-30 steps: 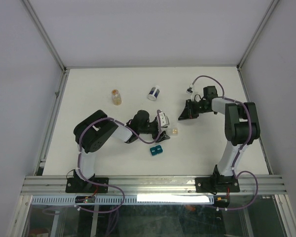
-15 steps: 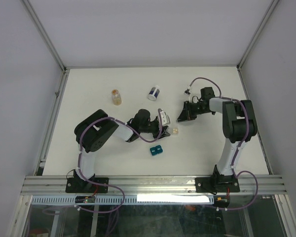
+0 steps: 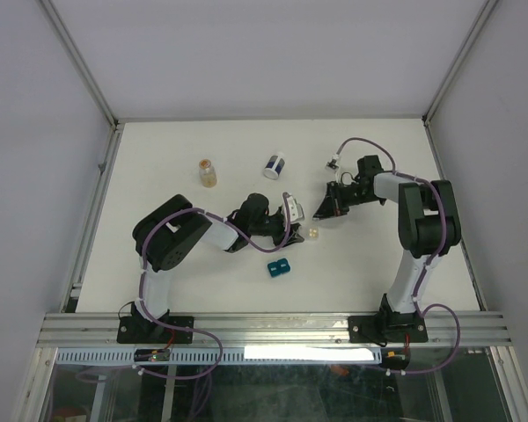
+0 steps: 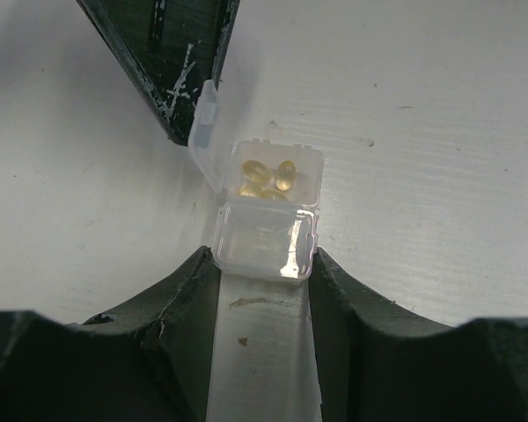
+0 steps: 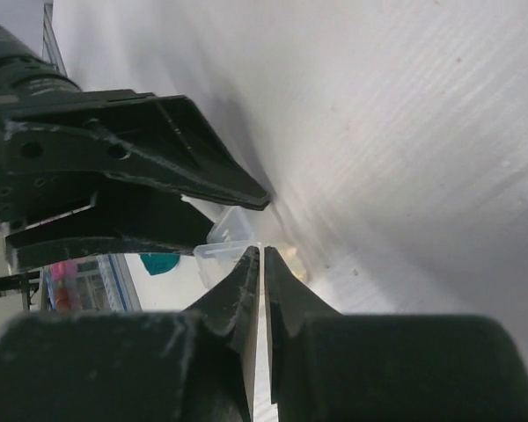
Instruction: Sort the pills into containers
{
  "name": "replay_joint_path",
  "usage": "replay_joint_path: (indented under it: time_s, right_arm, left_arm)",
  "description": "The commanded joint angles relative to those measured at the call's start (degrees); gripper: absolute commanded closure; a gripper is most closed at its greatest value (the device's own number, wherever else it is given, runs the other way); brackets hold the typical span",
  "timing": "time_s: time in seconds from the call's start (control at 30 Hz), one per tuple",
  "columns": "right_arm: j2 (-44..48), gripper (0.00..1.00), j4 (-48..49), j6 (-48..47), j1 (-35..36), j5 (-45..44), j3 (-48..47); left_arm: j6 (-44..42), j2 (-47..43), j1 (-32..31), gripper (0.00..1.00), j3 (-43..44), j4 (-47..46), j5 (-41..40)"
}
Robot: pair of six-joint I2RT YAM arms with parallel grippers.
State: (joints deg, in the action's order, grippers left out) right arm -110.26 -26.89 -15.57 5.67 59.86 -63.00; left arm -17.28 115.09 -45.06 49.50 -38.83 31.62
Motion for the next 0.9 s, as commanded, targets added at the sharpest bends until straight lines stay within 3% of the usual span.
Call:
replay_joint_path:
  time_s: [0.0, 0.53, 0.87]
  right_arm:
    - [6.34, 0.93, -5.74, -7.37, 0.31, 3.46, -0.67]
    - [8.62, 0.96, -10.40, -11.50, 6.02, -13.62, 0.61]
    - [19.73, 0.96, -6.86, -10.66, 9.05, -18.28, 1.34]
  left_arm:
    - [0.31, -0.21, -0.58, 0.76, 1.59, 0.07, 0.74]
    - [1.54, -0.16, -0.56, 0.78, 1.97, 0.42, 0.38]
    - [1.46, -0.01, -0.62, 0.79, 1.88, 0.35, 0.81]
